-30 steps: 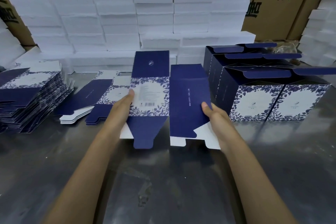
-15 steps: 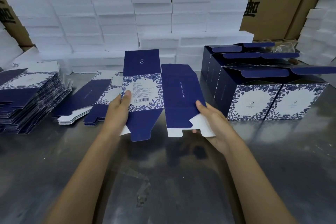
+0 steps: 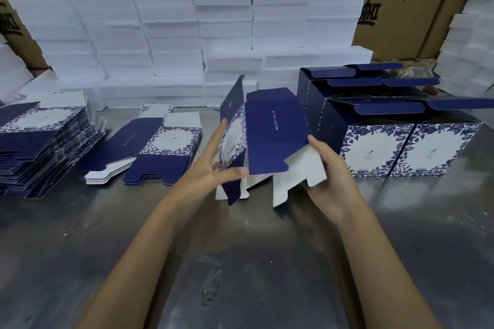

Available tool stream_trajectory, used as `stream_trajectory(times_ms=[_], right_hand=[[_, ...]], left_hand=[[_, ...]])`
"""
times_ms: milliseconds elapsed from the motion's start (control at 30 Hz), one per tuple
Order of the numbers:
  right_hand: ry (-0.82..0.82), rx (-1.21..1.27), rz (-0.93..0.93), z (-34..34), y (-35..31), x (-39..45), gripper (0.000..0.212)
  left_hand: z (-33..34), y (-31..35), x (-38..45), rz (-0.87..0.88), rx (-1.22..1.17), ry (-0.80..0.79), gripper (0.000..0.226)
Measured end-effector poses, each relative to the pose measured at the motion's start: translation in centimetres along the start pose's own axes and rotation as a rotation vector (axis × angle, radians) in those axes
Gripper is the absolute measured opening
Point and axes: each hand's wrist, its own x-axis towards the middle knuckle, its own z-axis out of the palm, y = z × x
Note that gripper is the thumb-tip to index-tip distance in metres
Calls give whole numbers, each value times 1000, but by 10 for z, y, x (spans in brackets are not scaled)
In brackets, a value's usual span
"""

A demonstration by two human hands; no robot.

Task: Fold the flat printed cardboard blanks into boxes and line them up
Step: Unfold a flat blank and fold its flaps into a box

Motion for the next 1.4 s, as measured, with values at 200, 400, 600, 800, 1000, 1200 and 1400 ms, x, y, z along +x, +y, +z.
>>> stream_trajectory(times_ms=[200, 400, 600, 800, 1000, 1200, 1400], right_hand=[[-71, -58, 16, 5, 5, 3, 44], [-207, -344, -76, 8, 12, 5, 54], [26, -588, -217, 19, 29, 6, 55], [242, -838, -352, 19, 43, 11, 44], [263, -909, -355, 16, 42, 11, 47], [134, -1105, -233, 12, 36, 11, 32], [31, -1542, -191, 5, 34, 8, 37]], left_hand=[[6, 12, -4, 124, 139, -72, 96], [12, 17, -5, 170, 87, 147, 56], [9, 24, -6, 124, 115, 239, 43], [15, 29, -9, 111, 123, 245, 44], [19, 27, -5, 155, 136, 290, 38], [9, 27, -8, 297, 198, 412, 39], [10, 29, -8, 326, 203, 394, 31]])
